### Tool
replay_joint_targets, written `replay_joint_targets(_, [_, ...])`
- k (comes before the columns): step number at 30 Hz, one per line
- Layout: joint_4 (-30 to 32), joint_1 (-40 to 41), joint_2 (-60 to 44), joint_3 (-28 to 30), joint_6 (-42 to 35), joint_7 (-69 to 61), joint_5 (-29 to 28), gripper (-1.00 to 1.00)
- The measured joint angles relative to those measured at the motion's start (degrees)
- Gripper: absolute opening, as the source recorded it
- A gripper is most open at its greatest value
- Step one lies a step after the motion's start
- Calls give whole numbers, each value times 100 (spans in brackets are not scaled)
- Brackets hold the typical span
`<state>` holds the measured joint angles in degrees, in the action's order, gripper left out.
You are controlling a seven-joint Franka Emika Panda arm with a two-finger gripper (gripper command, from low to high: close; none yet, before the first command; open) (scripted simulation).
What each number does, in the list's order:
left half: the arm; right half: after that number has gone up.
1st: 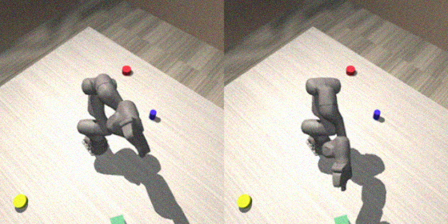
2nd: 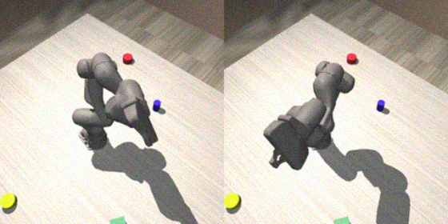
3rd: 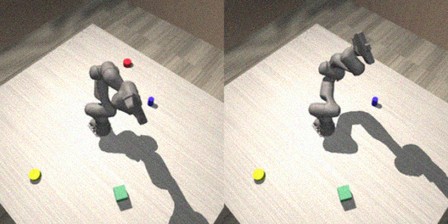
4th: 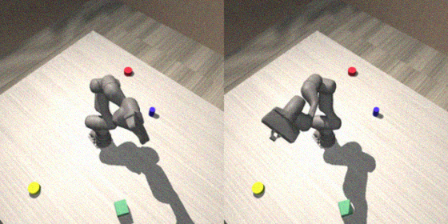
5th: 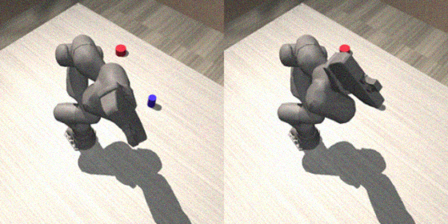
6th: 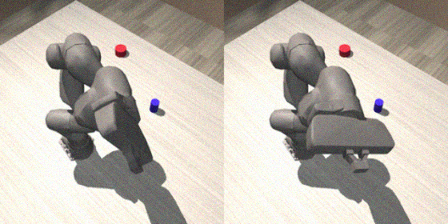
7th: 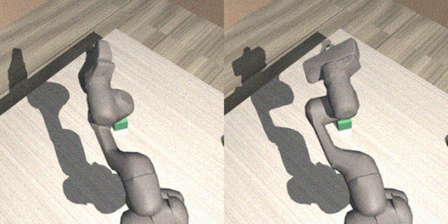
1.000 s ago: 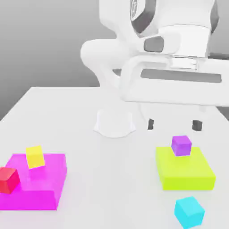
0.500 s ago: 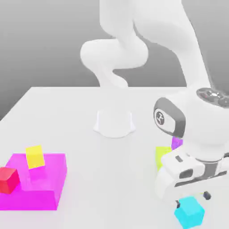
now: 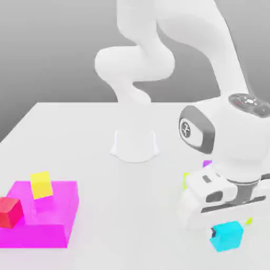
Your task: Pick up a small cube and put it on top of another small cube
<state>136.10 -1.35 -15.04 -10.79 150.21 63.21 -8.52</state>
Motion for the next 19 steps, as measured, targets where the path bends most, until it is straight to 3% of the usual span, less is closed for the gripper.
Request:
replay_joint_targets(9, [-35,1183,789,1317,-782,1236,577,-100])
replay_joint_targets(12, [-58,1922,1057,1760,-1041,1708,766,-100])
replay_joint_targets(15, [-151,2441,755,2064,-823,2163,1051,-100])
replay_joint_targets(16, [-142,2474,617,2081,-677,2201,1117,100])
replay_joint_targets(19, [-142,2474,617,2081,-677,2201,1117,100])
